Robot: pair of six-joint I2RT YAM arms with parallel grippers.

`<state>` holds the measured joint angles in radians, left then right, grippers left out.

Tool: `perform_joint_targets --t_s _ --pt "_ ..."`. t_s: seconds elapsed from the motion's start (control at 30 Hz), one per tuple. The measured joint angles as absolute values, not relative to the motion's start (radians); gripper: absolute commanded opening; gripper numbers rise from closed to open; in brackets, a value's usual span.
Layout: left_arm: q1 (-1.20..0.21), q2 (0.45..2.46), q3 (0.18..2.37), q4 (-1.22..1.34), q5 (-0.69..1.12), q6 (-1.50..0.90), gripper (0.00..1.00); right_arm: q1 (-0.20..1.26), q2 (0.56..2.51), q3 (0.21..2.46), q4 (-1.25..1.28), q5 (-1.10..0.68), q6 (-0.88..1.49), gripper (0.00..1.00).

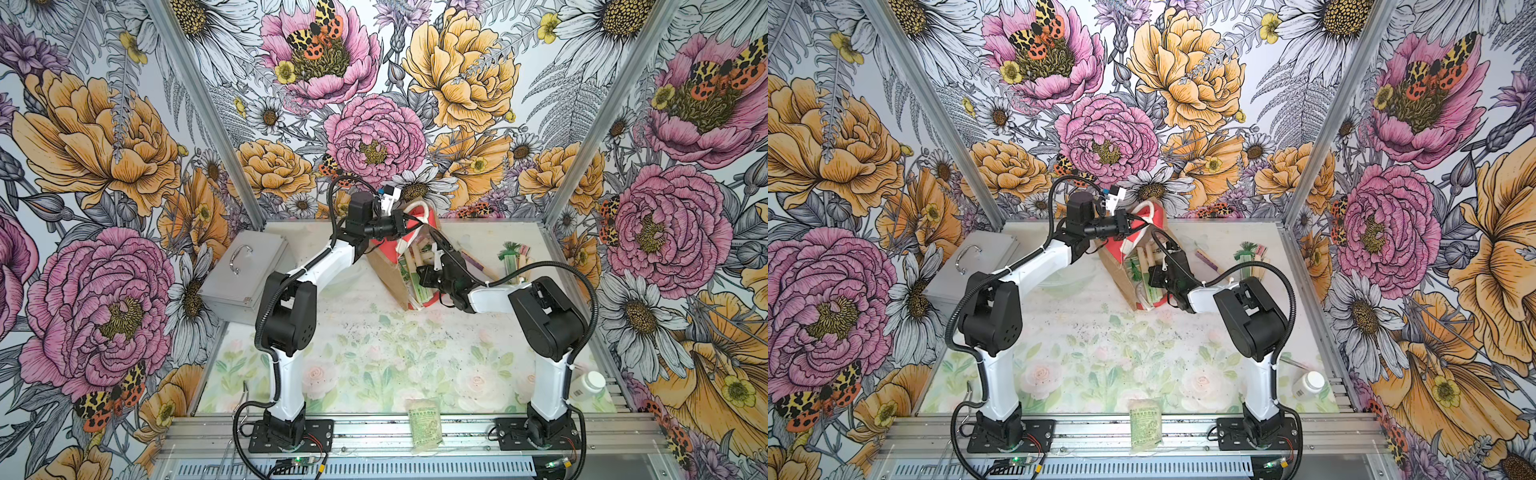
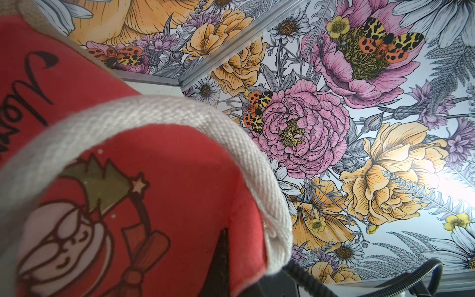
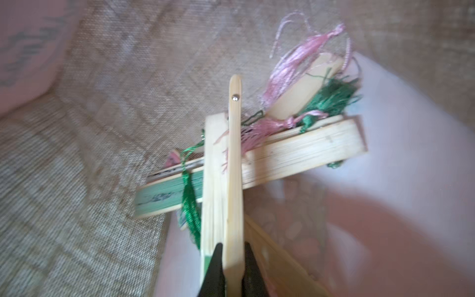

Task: Take out the folding fans from the tote bags
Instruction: Pick up the folding fan from the canvas bag.

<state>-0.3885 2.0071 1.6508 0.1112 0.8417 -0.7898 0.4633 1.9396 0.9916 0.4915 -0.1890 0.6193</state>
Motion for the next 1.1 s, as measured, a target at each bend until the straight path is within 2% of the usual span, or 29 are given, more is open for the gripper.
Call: perform_joint_targets --t_s 0.37,0.73,0.93,1.1 --pt "-0.364 2.007 1.650 0.127 0.829 -0.790 0.00 0.454 1.588 0.772 0.574 -0.332 0.567 0.00" --pt "-0.346 2.040 1.651 0.130 0.827 -0.791 0.00 0.433 1.264 0.713 0.254 -0.463 0.480 0.00" --pt "-0.338 2.040 1.651 0.133 0.828 -0.791 0.00 0.283 1.009 0.708 0.146 -0.490 0.469 0.00" --pt "-0.337 2.040 1.651 0.136 0.828 -0.797 0.00 0.118 0.916 0.718 0.133 -0.530 0.480 0.00"
